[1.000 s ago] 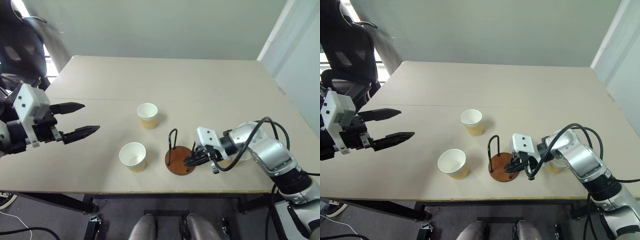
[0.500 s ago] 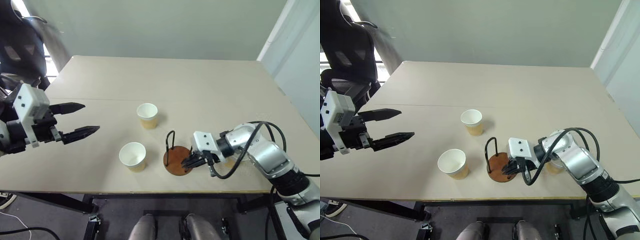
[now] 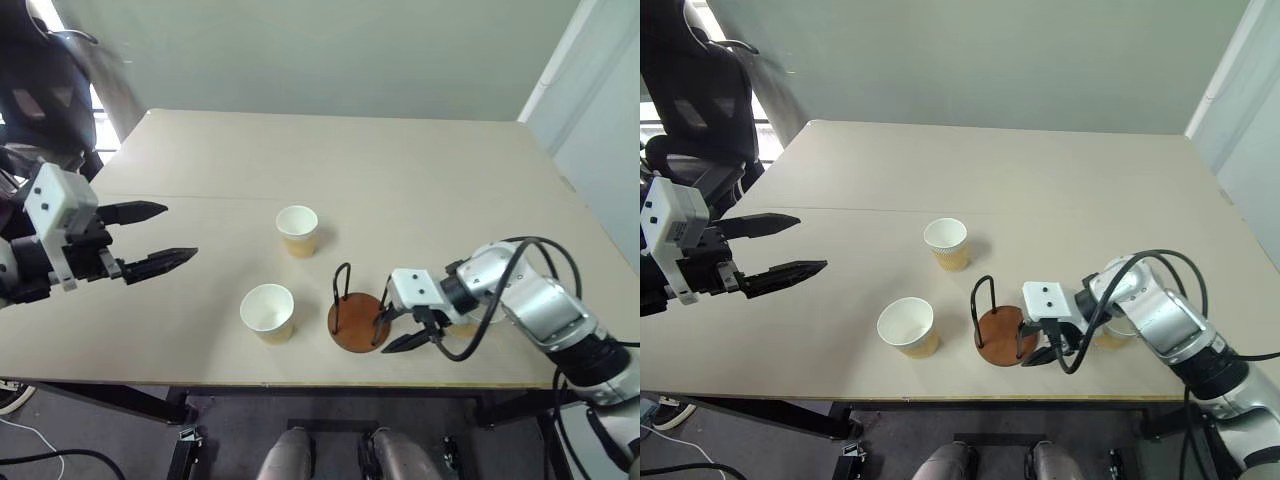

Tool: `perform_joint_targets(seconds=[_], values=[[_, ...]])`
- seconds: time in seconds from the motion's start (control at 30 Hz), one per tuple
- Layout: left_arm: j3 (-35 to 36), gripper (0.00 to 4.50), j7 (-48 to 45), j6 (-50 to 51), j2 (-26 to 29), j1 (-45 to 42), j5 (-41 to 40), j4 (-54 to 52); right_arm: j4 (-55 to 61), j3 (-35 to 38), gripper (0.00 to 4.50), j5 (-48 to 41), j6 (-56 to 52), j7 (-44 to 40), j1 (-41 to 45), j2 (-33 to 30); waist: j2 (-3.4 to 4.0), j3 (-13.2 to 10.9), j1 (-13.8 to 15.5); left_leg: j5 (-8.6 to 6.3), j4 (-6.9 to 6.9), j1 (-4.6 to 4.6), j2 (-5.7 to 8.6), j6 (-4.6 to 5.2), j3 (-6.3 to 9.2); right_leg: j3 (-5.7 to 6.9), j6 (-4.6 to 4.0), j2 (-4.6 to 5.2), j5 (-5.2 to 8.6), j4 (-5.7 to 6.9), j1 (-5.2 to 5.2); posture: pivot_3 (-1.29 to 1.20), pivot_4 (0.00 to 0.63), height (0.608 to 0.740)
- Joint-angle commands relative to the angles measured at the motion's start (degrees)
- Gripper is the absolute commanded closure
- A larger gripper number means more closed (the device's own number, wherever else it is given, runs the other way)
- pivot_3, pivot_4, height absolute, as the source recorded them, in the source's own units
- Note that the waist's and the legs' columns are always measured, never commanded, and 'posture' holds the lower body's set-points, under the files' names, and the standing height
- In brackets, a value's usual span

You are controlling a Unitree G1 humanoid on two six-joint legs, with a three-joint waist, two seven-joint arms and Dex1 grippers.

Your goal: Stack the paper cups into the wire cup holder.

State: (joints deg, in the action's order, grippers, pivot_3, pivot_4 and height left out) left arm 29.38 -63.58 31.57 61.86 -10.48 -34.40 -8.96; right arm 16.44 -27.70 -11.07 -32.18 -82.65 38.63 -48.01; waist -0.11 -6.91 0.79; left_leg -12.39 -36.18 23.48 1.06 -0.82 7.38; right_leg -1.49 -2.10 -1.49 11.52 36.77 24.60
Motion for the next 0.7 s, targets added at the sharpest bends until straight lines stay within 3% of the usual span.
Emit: perform_joint_targets(seconds=[0.03,0.43,0.7], values=[[0.36,0.0,-0.23,-1.27,0.82,-1.22,0.12,-0.21,2.91,2.38,2.36,-0.13,0.4,-2.31,1.61,-3.37,-0.02,-0.01,-0.01,-0.01,0.0,0.01,0.0,-0.01,0.0,0.01,-0.01,0.0,0.01,0.0,0.0,0.0,0.15,0.74],[-3.46,0.0,-1.05,-2.87,0.49,-5.04,0.12,1.83,2.75,9.39,2.36,0.02,3.75,-4.21,4.65,-13.03,-0.06,-0.05,0.13,-0.04,0.01,0.04,-0.02,0.0,0.01,0.0,0.02,-0.02,0.03,-0.01,0.02,0.0,0.15,0.74],[-6.43,0.0,-8.03,0.29,4.73,-13.49,-3.88,2.7,2.52,19.11,2.36,-1.79,5.95,-5.96,1.14,-23.7,-0.1,-0.08,0.51,-0.08,0.01,0.25,-0.01,0.02,0.01,0.01,0.5,-0.02,-0.22,-0.13,0.14,0.0,0.15,0.74]])
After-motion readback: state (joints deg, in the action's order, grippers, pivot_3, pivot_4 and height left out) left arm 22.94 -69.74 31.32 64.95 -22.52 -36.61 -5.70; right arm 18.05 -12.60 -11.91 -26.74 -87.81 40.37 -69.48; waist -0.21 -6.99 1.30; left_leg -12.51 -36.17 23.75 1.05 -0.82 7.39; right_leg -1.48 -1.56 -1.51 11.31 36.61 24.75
